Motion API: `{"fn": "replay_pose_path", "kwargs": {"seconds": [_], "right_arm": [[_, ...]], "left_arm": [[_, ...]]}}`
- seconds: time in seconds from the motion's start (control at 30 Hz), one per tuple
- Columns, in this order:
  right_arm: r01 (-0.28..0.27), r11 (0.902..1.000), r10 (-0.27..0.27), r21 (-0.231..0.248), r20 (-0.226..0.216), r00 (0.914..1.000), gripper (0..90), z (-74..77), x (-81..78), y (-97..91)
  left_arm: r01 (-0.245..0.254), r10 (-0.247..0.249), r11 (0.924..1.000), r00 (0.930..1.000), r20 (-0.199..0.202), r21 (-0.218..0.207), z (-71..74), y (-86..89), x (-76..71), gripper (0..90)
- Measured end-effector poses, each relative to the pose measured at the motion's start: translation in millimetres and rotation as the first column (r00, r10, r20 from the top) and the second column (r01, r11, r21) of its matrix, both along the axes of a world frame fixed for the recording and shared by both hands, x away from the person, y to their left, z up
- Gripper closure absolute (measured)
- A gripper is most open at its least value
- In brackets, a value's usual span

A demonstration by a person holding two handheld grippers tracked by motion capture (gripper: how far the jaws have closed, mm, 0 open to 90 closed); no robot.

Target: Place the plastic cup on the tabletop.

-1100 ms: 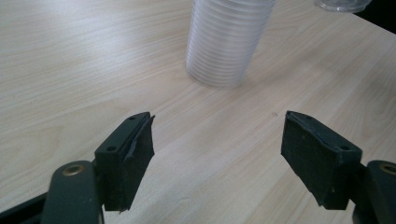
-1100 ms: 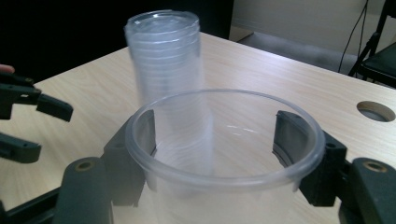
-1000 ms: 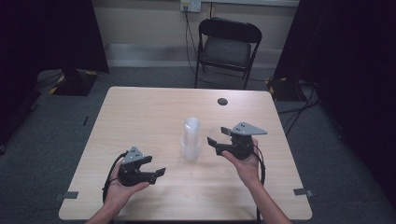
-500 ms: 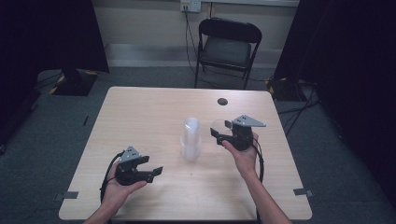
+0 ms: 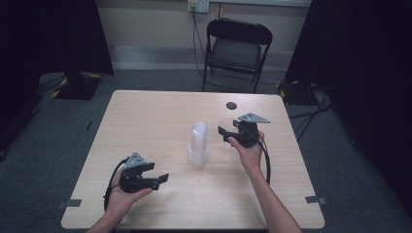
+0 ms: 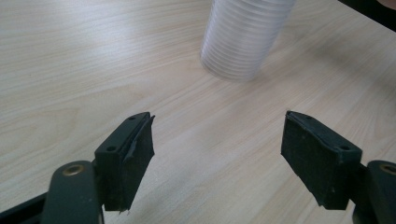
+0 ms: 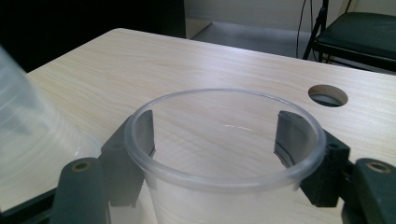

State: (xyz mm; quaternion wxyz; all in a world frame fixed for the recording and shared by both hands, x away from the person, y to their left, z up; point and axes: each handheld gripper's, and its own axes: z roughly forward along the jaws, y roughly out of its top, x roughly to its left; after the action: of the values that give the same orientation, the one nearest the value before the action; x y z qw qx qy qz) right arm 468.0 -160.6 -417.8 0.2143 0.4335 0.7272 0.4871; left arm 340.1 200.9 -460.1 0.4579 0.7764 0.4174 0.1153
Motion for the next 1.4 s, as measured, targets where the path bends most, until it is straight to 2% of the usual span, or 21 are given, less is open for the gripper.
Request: {"fn": "replay_pose_path", "kwargs": {"seconds": [0.23,0.4,0.53,0.77,0.93,1.4], "right_arm": [[0.023,0.9997,-0.023,-0.004,-0.035,0.9991,28.3,-7.1,17.9,1.9],[0.030,0.9994,-0.031,-0.017,-0.037,0.9988,28.2,-10.1,24.6,4.1],[0.049,0.9985,-0.051,-0.024,-0.064,0.9967,27.9,-19.4,37.4,3.3],[0.038,0.9988,-0.041,-0.029,-0.084,0.9956,26.9,-30.9,43.2,7.1],[0.057,0.9977,-0.060,-0.036,-0.082,0.9948,26.5,-40.8,48.0,6.4],[0.038,0.9980,-0.042,-0.051,-0.072,0.9965,26.9,-45.1,33.4,-2.7]], "left_arm": [[0.000,0.000,1.0000,1.0000,-0.006,-0.005,-0.7,1.1,0.4,25.3],[0.000,0.000,1.0000,1.0000,-0.008,-0.004,-0.8,0.4,0.4,25.3],[0.002,-0.002,1.0000,1.0000,-0.005,-0.004,-0.3,0.2,-0.3,25.5],[-0.006,0.006,0.9999,0.9999,-0.009,-0.012,-0.6,0.6,-0.4,25.9],[-0.004,0.004,0.9999,1.0000,-0.008,-0.016,-0.3,0.9,-0.8,26.5],[-0.001,0.001,1.0000,1.0000,-0.007,-0.010,-0.2,0.2,-0.9,26.6]]}}
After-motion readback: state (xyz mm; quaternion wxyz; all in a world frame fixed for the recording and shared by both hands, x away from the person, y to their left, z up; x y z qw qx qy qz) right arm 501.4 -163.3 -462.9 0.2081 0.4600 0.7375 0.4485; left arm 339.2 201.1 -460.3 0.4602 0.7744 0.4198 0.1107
